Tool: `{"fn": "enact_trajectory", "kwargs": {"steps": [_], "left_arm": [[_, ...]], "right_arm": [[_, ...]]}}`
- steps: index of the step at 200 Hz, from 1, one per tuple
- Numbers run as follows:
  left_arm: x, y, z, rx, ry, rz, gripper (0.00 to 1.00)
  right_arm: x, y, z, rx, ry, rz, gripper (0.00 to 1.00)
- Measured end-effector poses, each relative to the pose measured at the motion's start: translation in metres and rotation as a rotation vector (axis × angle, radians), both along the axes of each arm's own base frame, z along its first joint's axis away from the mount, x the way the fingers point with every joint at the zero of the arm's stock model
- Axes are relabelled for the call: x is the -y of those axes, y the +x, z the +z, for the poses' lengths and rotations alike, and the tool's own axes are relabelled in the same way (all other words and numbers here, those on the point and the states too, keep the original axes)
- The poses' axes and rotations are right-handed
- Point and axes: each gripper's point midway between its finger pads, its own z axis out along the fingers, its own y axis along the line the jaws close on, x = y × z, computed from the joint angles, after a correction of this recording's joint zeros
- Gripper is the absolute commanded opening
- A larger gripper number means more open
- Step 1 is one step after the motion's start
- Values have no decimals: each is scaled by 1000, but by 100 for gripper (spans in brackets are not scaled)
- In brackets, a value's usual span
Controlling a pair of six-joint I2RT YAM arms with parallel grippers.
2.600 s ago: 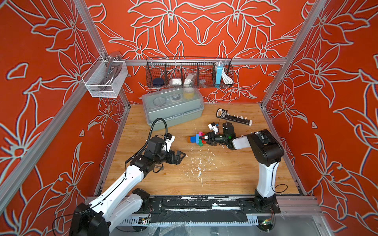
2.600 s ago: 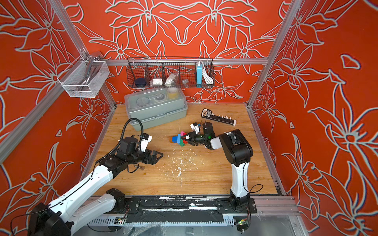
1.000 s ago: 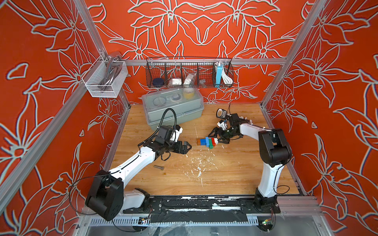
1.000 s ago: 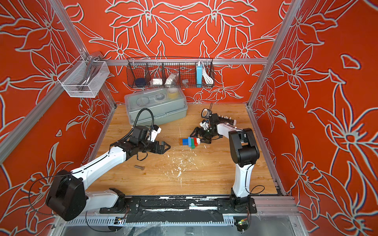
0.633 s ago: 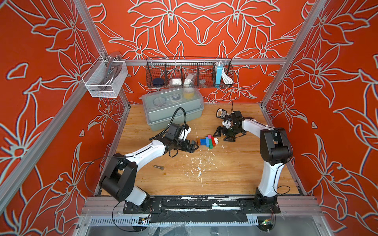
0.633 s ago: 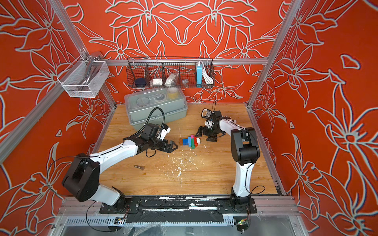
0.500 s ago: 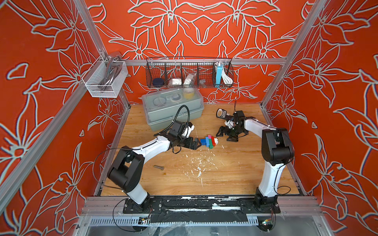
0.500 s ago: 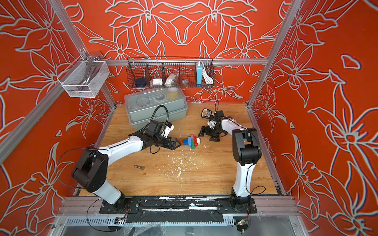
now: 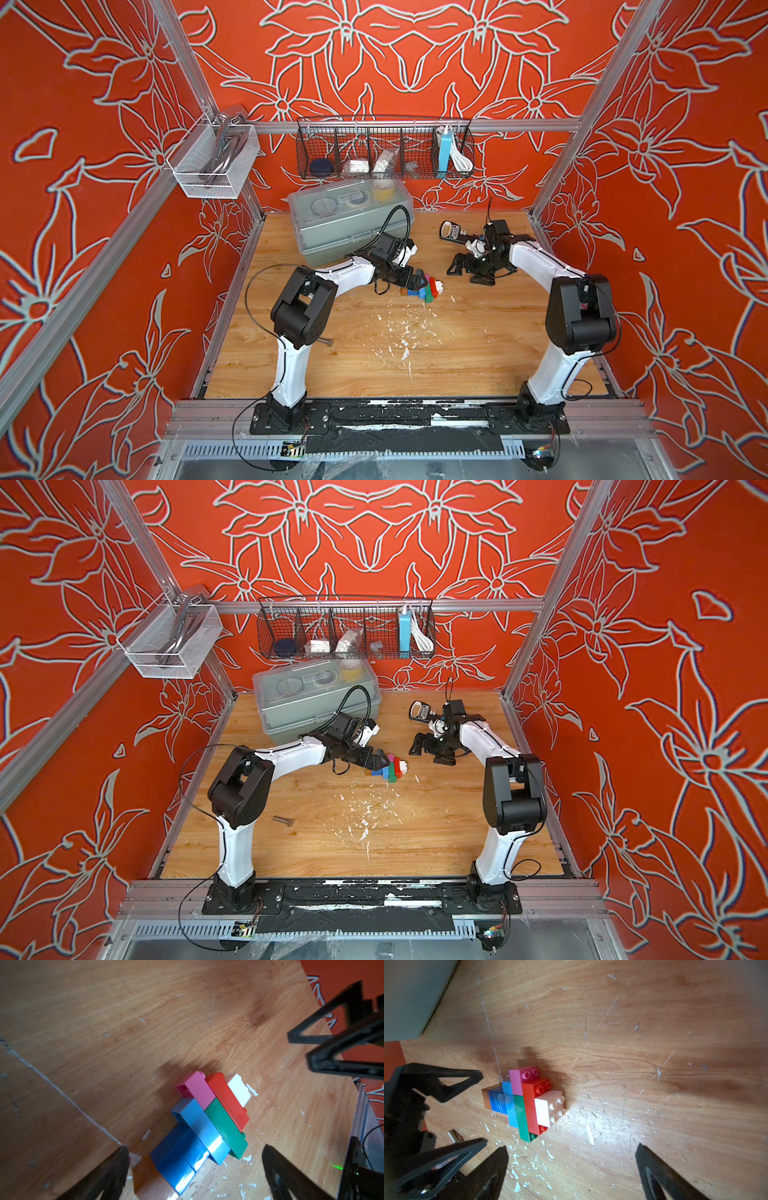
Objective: Assemble a spoon with lego
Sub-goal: Adjust the lego brick at the center of the board.
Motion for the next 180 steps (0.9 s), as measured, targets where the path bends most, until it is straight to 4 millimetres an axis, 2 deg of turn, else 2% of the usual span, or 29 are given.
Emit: {"fn": "enact_trajectory", "kwargs": {"steps": [23, 57, 109, 128, 151, 180], "left_arm": [[7, -3, -9, -19, 17, -25, 98], [12, -20, -14, -45, 29, -53, 98], [17, -70, -22, -109, 39, -76, 98], [24, -86, -17, -104, 30, -86, 98], [32, -101, -7, -97, 0, -89, 98], [35, -99, 6, -80, -28, -64, 98]], "right_arm": [[2, -3, 3, -3, 3, 5, 100], [10, -2, 8, 1, 14, -15, 100], [26, -4, 49, 115, 24, -54, 100], [31, -9, 56, 145, 25, -63, 100], [34, -18, 55, 158, 25, -73, 100], [39, -23, 58, 181, 16, -85, 100]]}}
